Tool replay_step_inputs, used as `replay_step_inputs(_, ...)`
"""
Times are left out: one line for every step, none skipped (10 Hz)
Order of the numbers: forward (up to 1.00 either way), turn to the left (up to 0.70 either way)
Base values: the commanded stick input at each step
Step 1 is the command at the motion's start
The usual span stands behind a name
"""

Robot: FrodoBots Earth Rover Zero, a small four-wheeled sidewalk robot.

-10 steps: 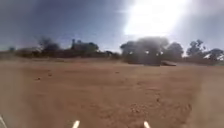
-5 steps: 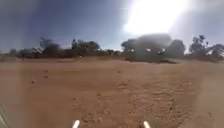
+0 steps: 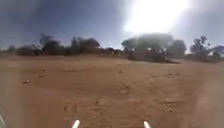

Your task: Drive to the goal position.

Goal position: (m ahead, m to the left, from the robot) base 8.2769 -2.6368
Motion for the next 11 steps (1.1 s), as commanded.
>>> replay_step_inputs(0.70, 0.00)
replay_step_inputs(0.70, 0.00)
replay_step_inputs(0.70, 0.00)
replay_step_inputs(0.70, 0.00)
replay_step_inputs(0.70, 0.00)
replay_step_inputs(0.70, 0.00)
replay_step_inputs(0.70, 0.00)
replay_step_inputs(0.70, 0.00)
replay_step_inputs(0.70, 0.00)
replay_step_inputs(0.70, 0.00)
replay_step_inputs(0.70, 0.00)
